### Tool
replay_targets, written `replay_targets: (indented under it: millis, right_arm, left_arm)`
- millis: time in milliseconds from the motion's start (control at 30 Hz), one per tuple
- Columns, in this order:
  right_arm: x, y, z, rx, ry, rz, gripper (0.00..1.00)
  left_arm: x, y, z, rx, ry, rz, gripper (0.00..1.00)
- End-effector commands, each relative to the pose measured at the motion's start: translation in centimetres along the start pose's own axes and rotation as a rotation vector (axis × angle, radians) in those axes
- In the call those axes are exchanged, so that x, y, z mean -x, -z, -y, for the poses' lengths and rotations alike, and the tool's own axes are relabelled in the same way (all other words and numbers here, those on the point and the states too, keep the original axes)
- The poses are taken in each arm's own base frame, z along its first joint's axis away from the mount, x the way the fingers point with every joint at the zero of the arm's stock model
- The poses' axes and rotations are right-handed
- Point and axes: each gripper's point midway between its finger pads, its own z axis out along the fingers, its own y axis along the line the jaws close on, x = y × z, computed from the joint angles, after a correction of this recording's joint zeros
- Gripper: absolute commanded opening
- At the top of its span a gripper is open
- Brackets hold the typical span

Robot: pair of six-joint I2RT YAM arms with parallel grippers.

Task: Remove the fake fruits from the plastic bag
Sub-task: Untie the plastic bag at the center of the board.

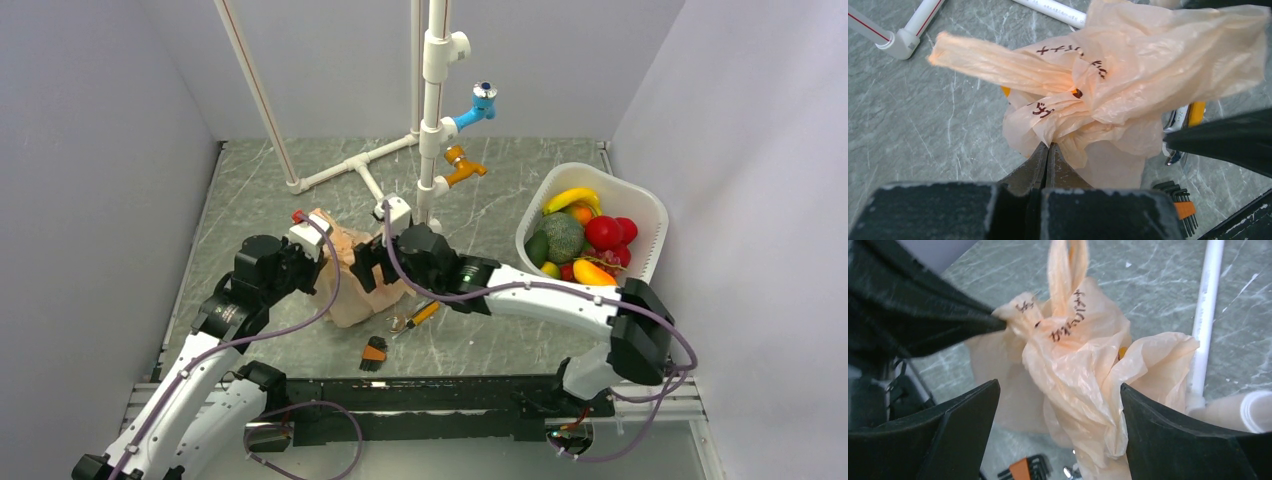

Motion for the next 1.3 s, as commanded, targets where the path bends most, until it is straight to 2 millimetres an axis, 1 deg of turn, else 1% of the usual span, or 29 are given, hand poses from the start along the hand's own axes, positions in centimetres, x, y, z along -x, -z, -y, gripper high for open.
replay_targets:
  millis: [0, 100, 200, 233, 267, 300, 333, 367, 500, 533, 567, 600, 667, 733, 767, 900, 933, 967, 1033, 1067, 1100, 1133, 1167, 1233, 1267]
  right_arm:
    - [1.6, -1.7, 1.1, -0.126, 0.004, 0.012, 0.88]
    - [0.9, -2.5, 2.4, -0.208, -0.002, -0.001, 0.87]
    - [-0.4, -2.8, 4.0, -0.303, -0.014, -0.029, 0.84]
    - [-0.8, -2.7, 4.5, -0.332, -0.019, -0.034, 0.8]
    - [-1.2, -2.6, 5.2, -0.358, -0.02, -0.034, 0.72]
    - [-1.6, -2.3, 5.7, -0.376, -0.022, -0.029, 0.6]
    - [-1.9, -2.0, 6.2, -0.395, -0.028, -0.022, 0.52]
    - [-2.0, -1.5, 6.5, -0.403, -0.036, -0.011, 0.47]
    - [-2.9, 0.5, 7.5, -0.413, -0.044, 0.006, 0.36]
    - [-3.3, 1.0, 7.9, -0.416, -0.041, 0.0, 0.33]
    - [-3.4, 1.3, 8.0, -0.404, -0.043, 0.009, 0.29]
    - [-3.9, 1.7, 8.2, -0.394, -0.041, 0.01, 0.24]
    - [-5.1, 2.4, 8.8, -0.379, -0.044, -0.007, 0.19]
    - [-5.7, 2.8, 8.9, -0.363, -0.052, -0.025, 0.11]
    - [-5.9, 2.9, 8.7, -0.346, -0.051, -0.03, 0.09]
    - [-5.3, 3.0, 6.8, -0.231, -0.04, -0.026, 0.06]
    - [-4.9, 3.0, 6.4, -0.208, -0.038, -0.02, 0.05]
    - [-4.6, 2.9, 6.0, -0.187, -0.037, -0.013, 0.05]
    - [-4.1, 2.7, 5.4, -0.157, -0.037, -0.012, 0.05]
    - [-3.9, 2.5, 5.2, -0.15, -0.038, -0.015, 0.05]
    - [-3.8, 2.3, 5.1, -0.143, -0.037, -0.021, 0.06]
    - [-3.8, 2.1, 5.0, -0.139, -0.038, -0.027, 0.06]
    - [-3.9, 1.8, 4.9, -0.135, -0.039, -0.035, 0.06]
    - [-4.1, 1.4, 4.8, -0.129, -0.045, -0.056, 0.06]
    - [-4.2, 1.2, 4.7, -0.126, -0.051, -0.062, 0.06]
  left_arm:
    - [1.5, 0.1, 0.2, -0.016, -0.015, 0.064, 0.0]
    - [1.6, 0.3, 0.1, -0.01, -0.016, 0.068, 0.0]
    - [1.8, 0.5, -0.3, 0.012, -0.018, 0.081, 0.0]
    - [1.8, 0.6, -0.4, 0.021, -0.019, 0.086, 0.0]
    - [2.0, 0.7, -0.6, 0.032, -0.018, 0.093, 0.0]
    - [2.1, 0.9, -0.9, 0.049, -0.017, 0.097, 0.0]
    - [2.1, 1.0, -1.1, 0.064, -0.015, 0.099, 0.0]
    - [2.1, 1.2, -1.4, 0.081, -0.013, 0.1, 0.0]
    - [2.0, 1.8, -3.1, 0.185, 0.003, 0.101, 0.0]
    - [1.9, 2.0, -3.5, 0.212, 0.009, 0.098, 0.0]
    - [1.8, 2.1, -3.9, 0.236, 0.016, 0.093, 0.0]
    - [1.8, 2.3, -4.3, 0.259, 0.022, 0.088, 0.0]
    - [1.7, 2.6, -4.8, 0.293, 0.033, 0.086, 0.0]
    - [1.7, 2.8, -5.2, 0.317, 0.037, 0.089, 0.0]
    - [1.7, 2.9, -5.3, 0.324, 0.038, 0.092, 0.0]
    - [2.1, 3.0, -4.7, 0.288, 0.029, 0.111, 0.0]
    - [2.3, 2.9, -4.4, 0.269, 0.025, 0.119, 0.06]
    - [2.6, 2.8, -3.8, 0.232, 0.015, 0.132, 0.15]
    - [3.1, 2.7, -2.6, 0.165, 0.0, 0.163, 0.38]
    - [3.5, 2.7, -1.8, 0.115, -0.011, 0.183, 0.47]
    - [3.8, 2.7, -1.0, 0.07, -0.021, 0.202, 0.54]
    - [4.0, 2.7, 0.0, 0.018, -0.029, 0.221, 0.6]
    - [4.4, 2.8, 0.9, -0.034, -0.043, 0.245, 0.63]
    - [5.3, 3.3, 2.4, -0.116, -0.061, 0.292, 0.67]
    - [5.6, 3.4, 2.7, -0.135, -0.059, 0.315, 0.68]
